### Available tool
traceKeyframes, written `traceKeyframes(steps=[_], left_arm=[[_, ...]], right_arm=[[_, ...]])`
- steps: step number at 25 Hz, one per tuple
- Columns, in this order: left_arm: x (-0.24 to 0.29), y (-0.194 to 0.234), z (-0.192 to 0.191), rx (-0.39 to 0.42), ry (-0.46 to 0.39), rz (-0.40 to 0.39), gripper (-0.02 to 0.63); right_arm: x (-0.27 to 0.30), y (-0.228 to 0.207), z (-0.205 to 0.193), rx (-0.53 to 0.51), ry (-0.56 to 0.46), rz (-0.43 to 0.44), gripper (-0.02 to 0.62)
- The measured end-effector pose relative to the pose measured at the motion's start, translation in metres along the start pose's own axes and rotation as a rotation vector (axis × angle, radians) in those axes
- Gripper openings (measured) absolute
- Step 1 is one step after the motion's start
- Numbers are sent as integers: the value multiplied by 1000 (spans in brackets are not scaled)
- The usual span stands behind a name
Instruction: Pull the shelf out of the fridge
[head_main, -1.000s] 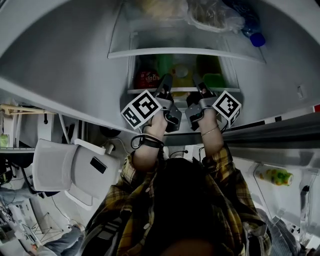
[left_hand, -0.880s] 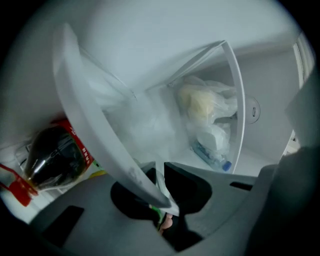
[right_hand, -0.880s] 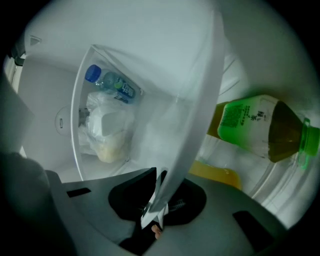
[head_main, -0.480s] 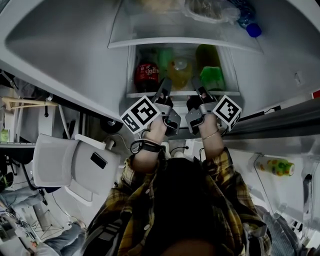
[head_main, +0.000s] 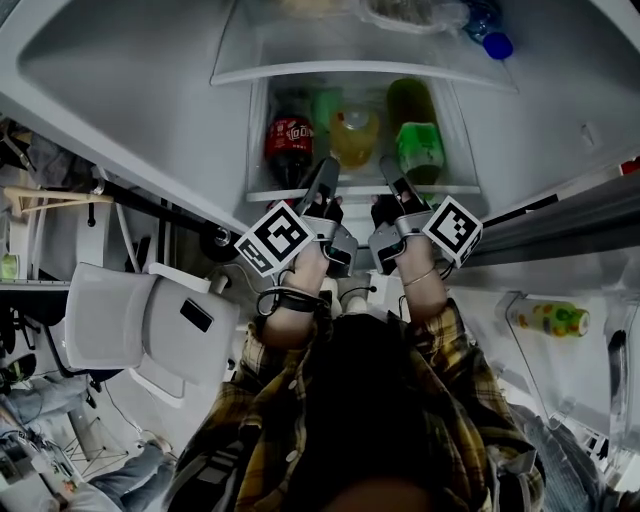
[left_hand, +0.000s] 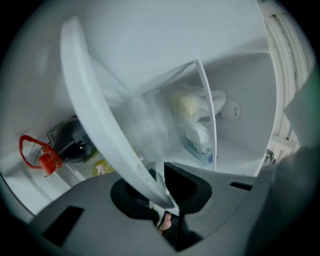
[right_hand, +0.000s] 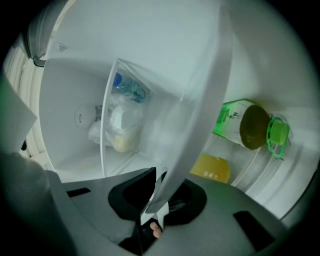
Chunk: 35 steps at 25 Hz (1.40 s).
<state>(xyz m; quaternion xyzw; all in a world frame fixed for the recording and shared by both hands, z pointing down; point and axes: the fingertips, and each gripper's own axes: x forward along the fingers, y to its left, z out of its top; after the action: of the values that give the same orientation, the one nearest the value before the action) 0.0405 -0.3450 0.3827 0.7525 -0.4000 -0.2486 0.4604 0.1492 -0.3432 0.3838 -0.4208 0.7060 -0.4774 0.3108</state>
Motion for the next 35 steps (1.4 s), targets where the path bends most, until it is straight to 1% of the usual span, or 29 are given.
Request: traceKeyframes(steps=[7,15,19,22,24,28,31,35], left_arm=[[-15,-11,-8,-9,-19,-36,63],[-25,-14,-16,-20,-23,-46,63],[-32,-17,-18,-24,-27,-52,63],[-37,-19,-20,-28,-30,-57,63],[-41,-20,-22,-29,-32,-60,63],[-51,-17,-24,-11,-26,-30,63],[-52,-23,-26,-41,-35,-65,63],[-64,-26,-35,-46,-38,-75,63]], right_arm=[[-17,12,-5,-5,-9,43,52],[-30,14,-9,-16,-9,45,52],[-37,13,-13,2,-10,31,52],[-41,17,-15,-29,-2,39,55],[-45,18,-17,-31,-1,39,54],[-52,20,-22,-21,-4,41,54],[-55,21,-23,-22,-1,39,54],[-69,23,-30,-22,1,45,54]])
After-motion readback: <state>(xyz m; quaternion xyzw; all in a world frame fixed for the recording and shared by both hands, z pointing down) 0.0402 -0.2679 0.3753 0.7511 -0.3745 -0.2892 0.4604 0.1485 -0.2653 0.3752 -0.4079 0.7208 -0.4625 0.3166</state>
